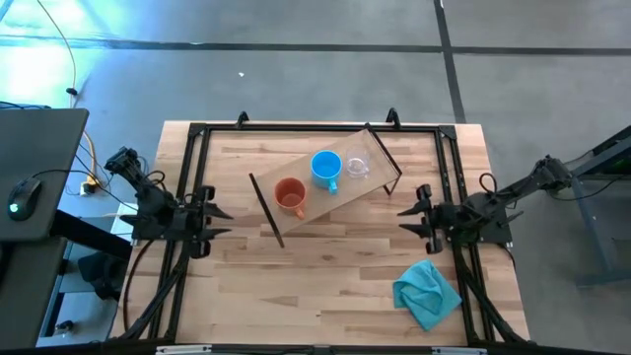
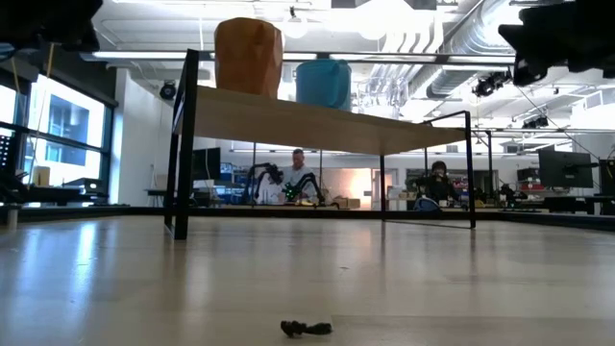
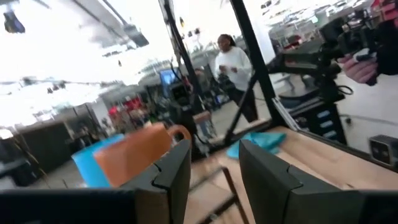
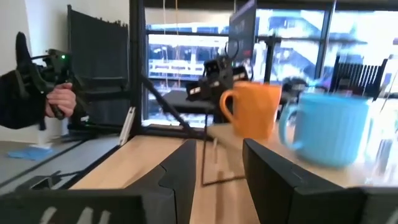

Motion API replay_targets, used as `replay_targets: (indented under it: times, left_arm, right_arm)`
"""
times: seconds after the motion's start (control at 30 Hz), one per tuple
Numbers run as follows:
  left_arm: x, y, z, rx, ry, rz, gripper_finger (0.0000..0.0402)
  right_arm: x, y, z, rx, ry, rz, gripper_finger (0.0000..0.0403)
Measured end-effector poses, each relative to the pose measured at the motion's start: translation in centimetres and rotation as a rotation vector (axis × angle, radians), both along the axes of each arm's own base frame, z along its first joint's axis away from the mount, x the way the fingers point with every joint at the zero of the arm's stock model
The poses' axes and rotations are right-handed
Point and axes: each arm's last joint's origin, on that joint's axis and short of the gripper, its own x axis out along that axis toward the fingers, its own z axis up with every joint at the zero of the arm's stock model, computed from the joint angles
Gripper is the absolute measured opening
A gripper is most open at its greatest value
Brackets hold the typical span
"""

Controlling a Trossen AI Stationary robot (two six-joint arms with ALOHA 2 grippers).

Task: Stack small to large cups/mugs on shelf
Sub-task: Return to Home Position

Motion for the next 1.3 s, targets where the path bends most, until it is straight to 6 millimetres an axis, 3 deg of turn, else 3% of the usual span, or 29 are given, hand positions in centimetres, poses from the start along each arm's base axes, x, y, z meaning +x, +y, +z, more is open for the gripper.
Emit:
replay_targets:
  times: [0.37,0.63,0.87,1.3]
  left_arm:
    - [0.1,0.1,0.6,0.058,-0.072,-0.062,0.0124]
    - [0.8,1.5,0.7,0.054,-0.104,-0.192,0.0124]
    - [1.4,2.8,0.3,0.010,-0.044,-0.259,0.0124]
    - [1.4,4.2,0.3,0.031,-0.040,-0.230,0.0124]
  right_arm:
    - [-0.1,0.0,0.7,-0.078,-0.084,0.011,0.0124]
    - [-0.1,-0.4,1.4,-0.133,-0.175,0.053,0.0124]
    - [0.1,-1.1,1.3,-0.074,-0.161,0.090,0.0124]
    - [0.3,-1.3,0.9,-0.042,-0.116,0.195,0.0124]
